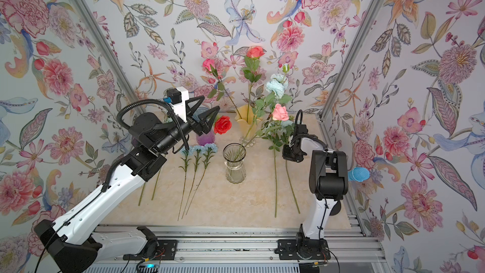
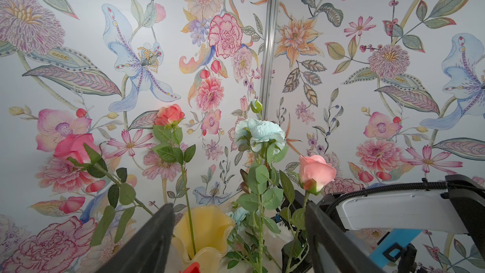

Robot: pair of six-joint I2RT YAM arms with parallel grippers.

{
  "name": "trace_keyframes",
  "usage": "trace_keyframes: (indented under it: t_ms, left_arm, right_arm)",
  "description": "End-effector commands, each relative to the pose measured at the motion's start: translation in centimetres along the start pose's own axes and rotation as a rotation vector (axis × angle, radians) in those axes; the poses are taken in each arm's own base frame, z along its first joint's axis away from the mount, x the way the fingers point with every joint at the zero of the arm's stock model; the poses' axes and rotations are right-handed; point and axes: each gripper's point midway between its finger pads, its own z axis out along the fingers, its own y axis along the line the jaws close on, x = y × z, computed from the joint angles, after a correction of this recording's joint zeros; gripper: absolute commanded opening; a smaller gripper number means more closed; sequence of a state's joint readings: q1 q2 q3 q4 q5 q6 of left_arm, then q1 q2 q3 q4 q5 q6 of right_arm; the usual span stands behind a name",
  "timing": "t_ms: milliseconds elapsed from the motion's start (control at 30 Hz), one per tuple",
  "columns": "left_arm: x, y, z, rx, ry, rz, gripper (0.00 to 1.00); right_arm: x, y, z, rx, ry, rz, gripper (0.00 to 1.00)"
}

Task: Pick out blue flowers from the vase
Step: Place the flower at the center of the board, then pick up the flower from the vase.

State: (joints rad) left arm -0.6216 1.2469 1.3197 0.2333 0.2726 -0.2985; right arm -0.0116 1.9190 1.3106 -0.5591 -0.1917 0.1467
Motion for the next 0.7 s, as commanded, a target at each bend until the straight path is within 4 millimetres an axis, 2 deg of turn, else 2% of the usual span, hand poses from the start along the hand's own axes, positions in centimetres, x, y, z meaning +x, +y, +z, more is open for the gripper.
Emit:
trace_keyframes:
  t_ms: [0, 300, 367, 433, 567, 667]
  left_arm:
    - [-0.4, 0.7, 0.5, -0.023, -0.004, 0.027, 0.80]
    - [1.4, 0.9, 2.0, -0.008, 0.085, 0.038, 0.80]
    - [3.0, 1.0, 2.1, -0.012, 0.146, 0.046, 0.80]
    - [5.4, 1.4, 1.8, -0.019, 0.205, 0.056, 0.79]
    - [9.9, 1.4, 1.6, 0.004, 0.316, 0.107, 0.75]
    - [11.7, 1.4, 2.3, 0.029, 0.364, 0.151, 0.70]
  right_arm:
    - [-0.7, 0.5, -3.8, 0.004, -0.075, 0.003, 0.22]
    - [-3.6, 2.0, -12.8, -0.019, -0.461, -0.036, 0.35]
    - [-3.9, 2.9, -14.4, -0.057, -0.551, -0.054, 0.39]
    - [-4.1, 3.7, -15.7, -0.098, -0.635, -0.067, 0.41]
    - [-3.9, 5.6, -17.2, -0.215, -0.763, -0.100, 0.44]
    - [-3.5, 6.7, -18.2, -0.243, -0.812, -0.136, 0.44]
